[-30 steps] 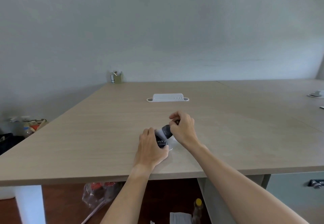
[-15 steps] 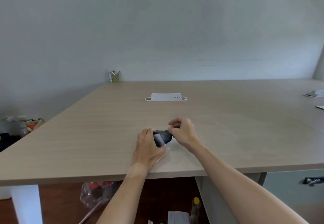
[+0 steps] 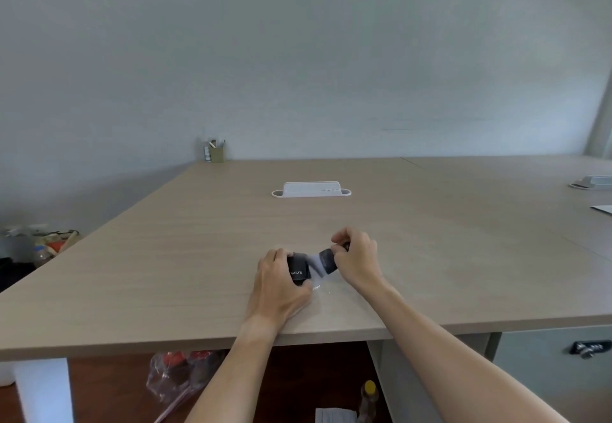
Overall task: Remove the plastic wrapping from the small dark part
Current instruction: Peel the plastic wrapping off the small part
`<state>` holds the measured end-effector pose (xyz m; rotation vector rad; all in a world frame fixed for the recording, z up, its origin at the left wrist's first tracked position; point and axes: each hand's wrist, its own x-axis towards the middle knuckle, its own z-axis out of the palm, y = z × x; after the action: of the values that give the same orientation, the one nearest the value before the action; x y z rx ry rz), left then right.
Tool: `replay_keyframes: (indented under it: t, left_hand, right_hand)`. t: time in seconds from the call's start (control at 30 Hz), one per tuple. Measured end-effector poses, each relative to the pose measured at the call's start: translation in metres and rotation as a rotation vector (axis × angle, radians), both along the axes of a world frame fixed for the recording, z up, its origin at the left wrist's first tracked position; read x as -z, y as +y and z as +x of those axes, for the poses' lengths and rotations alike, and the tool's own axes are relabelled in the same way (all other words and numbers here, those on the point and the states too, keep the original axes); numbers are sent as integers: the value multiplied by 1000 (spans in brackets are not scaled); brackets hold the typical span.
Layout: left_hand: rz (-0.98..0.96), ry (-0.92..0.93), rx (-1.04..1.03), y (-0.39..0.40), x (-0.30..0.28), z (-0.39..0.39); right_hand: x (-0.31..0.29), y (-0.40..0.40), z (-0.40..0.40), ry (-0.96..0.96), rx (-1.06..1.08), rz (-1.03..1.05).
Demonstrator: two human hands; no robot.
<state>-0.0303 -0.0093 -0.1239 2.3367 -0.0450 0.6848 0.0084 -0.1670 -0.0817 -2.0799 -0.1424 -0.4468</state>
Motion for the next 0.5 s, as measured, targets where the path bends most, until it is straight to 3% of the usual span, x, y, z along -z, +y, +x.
replay_keyframes:
  t: [0.17,0.3,0.5]
  left_hand:
    - [22,-24,-10,2,3,2]
    - [-3,-42,-5,1,3,4]
    - [-7,-40,-1,-1,2,1]
  right_hand:
    - [-8,-1,-3,-47,39,170]
    - [-5,6,-4,1,-77,64]
    - [-10,13,-1,-35,-3,86]
